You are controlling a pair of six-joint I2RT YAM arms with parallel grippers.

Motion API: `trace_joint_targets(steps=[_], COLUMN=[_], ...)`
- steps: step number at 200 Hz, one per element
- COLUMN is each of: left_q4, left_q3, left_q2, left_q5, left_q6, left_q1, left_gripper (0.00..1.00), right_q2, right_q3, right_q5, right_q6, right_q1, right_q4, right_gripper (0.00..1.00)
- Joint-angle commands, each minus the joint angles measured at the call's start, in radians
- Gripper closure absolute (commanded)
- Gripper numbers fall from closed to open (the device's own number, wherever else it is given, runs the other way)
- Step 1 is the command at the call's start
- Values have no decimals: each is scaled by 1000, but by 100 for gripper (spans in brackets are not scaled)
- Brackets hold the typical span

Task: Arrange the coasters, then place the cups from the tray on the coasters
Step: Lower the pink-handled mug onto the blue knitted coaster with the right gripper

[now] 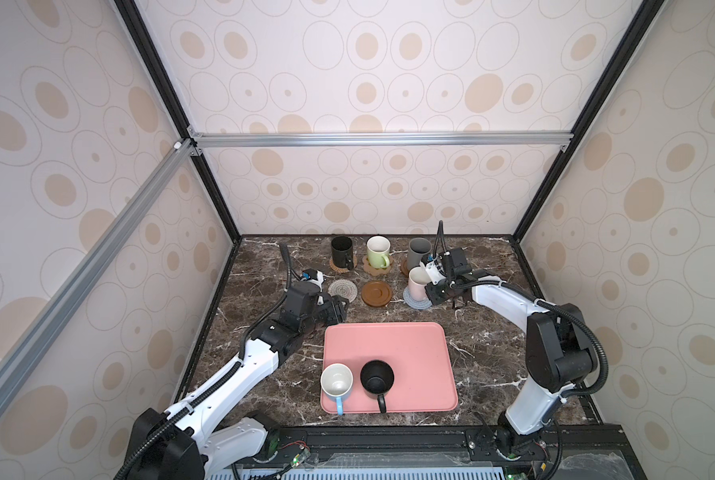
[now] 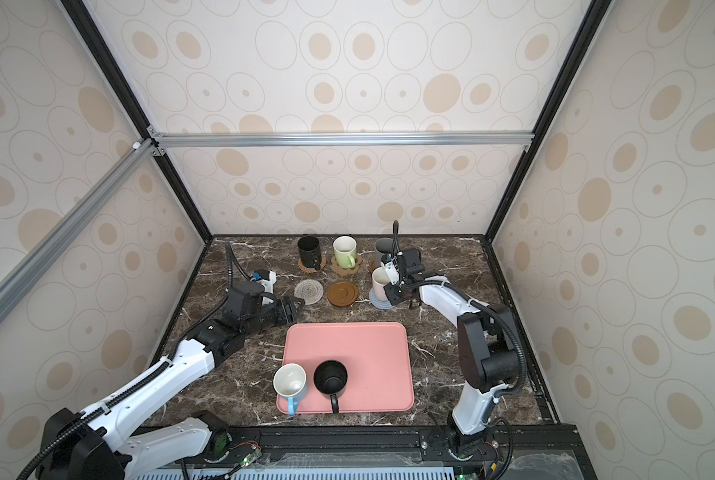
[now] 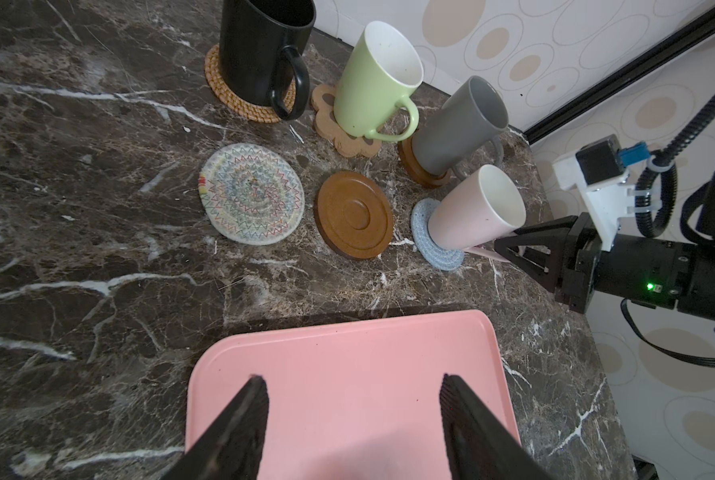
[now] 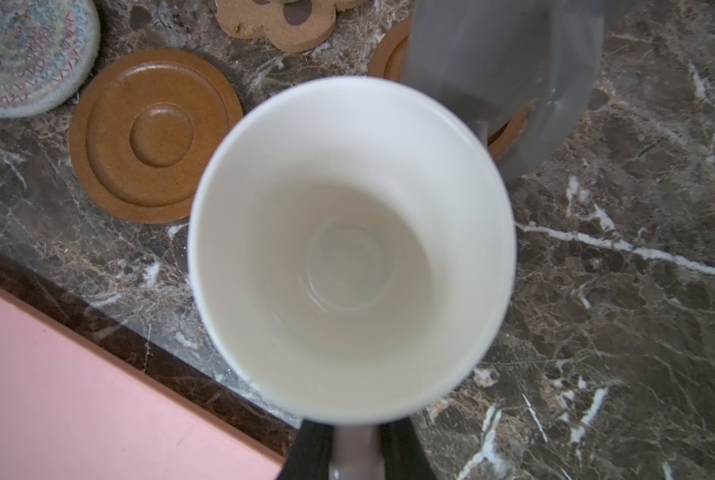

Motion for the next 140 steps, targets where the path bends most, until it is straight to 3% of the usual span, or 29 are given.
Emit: trace_joint_targets(steps=[1, 67, 140], left_q4=[-9, -10, -10], left_q3=[-6, -10, -16], left_q2=[-24, -31, -48], left_q5=[-10, -10, -12], left_q6=[-14, -17, -16], left_q1=[-6, -6, -6], left_gripper=[33, 33, 33], right_q2=[4, -9, -55], right_q3=[-4, -35, -63], right_q5=[-3, -2, -15], right_q6=[-2, 6, 32], right_q1=[-6, -7, -7], right_q4=[57, 57, 46], right_gripper=[92, 87, 68])
